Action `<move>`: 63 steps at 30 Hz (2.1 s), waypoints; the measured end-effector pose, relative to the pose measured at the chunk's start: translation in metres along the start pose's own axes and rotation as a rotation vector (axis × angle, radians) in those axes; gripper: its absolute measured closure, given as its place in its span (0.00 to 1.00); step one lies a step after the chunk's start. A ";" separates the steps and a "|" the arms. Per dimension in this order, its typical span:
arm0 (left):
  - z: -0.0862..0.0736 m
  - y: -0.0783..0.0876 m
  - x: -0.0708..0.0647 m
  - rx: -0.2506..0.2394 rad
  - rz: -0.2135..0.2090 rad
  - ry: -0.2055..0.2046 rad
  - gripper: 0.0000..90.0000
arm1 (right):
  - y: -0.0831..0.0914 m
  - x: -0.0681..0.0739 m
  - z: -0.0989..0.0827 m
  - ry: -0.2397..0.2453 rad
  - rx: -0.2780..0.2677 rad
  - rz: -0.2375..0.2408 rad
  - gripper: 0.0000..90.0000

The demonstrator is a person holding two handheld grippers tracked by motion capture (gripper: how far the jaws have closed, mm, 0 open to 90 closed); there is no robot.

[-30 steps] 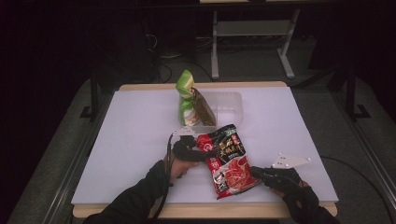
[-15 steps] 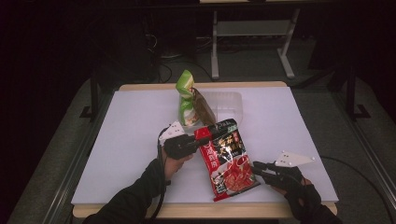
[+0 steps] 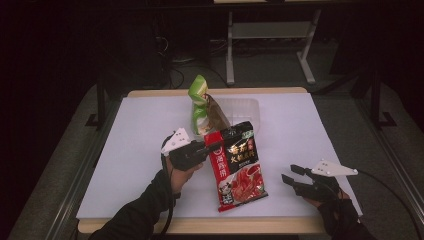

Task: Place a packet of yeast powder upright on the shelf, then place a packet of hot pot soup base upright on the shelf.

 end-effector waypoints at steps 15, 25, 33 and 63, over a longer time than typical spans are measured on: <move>0.020 0.014 -0.007 -0.057 0.027 -0.066 0.95 | 0.000 -0.004 0.001 -0.006 -0.018 -0.024 0.51; 0.033 0.017 -0.008 -0.094 0.074 -0.075 0.96 | 0.003 -0.004 -0.003 -0.002 -0.010 -0.041 0.50; 0.048 0.016 -0.010 -0.116 0.080 -0.083 0.96 | 0.003 -0.002 -0.002 -0.002 -0.012 -0.039 0.51; 0.133 -0.022 0.002 -0.190 0.159 -0.142 0.97 | 0.005 -0.003 -0.005 -0.019 -0.006 -0.036 0.50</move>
Point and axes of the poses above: each handheld gripper's, and its own axes: y roughly backward along the jaws, z roughly out of its top, x roughly to its left, the point moved 7 cm from there along -y, roughly forward along the jaws, and after that the axes turned 1 degree about -y, right-handed, at the moved point
